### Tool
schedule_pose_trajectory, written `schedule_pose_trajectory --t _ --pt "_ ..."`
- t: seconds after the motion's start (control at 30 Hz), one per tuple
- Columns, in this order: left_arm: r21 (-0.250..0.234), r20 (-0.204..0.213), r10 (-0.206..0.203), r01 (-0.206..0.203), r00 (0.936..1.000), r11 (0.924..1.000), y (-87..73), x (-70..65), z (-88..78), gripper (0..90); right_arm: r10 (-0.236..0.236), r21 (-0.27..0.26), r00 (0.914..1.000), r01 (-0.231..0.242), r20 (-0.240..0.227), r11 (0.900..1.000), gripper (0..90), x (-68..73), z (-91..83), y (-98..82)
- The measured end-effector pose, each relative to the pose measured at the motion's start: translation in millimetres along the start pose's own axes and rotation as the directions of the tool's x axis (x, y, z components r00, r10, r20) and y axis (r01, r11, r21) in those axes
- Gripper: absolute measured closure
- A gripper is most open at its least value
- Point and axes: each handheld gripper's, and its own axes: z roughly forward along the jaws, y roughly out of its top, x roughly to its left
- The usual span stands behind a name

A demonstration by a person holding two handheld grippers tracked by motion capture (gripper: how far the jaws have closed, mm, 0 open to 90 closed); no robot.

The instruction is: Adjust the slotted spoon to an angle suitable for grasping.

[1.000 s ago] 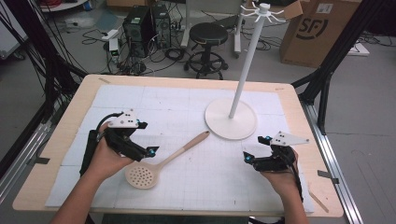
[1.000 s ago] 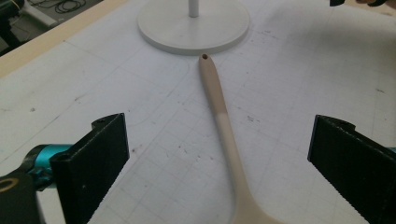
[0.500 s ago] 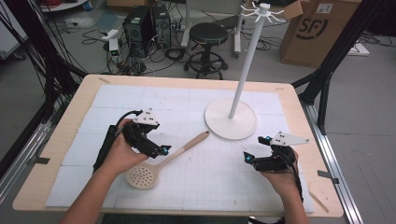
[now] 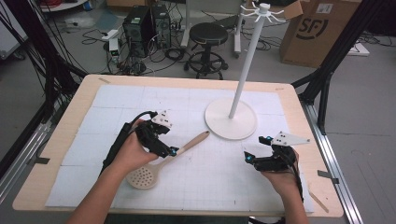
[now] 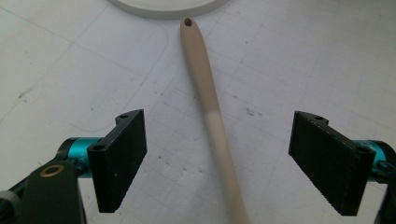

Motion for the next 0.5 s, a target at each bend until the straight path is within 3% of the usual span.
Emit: schedule_pose_trajectory --t 0.27,0.5 --pt "0.061 0.009 -0.004 0.003 1.0 0.9981 0.7 -1.2 13.9 23.9 0.001 0.0 1.0 -0.001 -0.002 1.0 11.9 0.6 -0.3 0.0" --pt "0.131 0.015 -0.015 0.013 0.9998 0.9913 1.1 0.5 29.5 27.6 -0.001 0.004 1.0 0.001 -0.002 1.0 11.9 0.9 1.2 0.0"
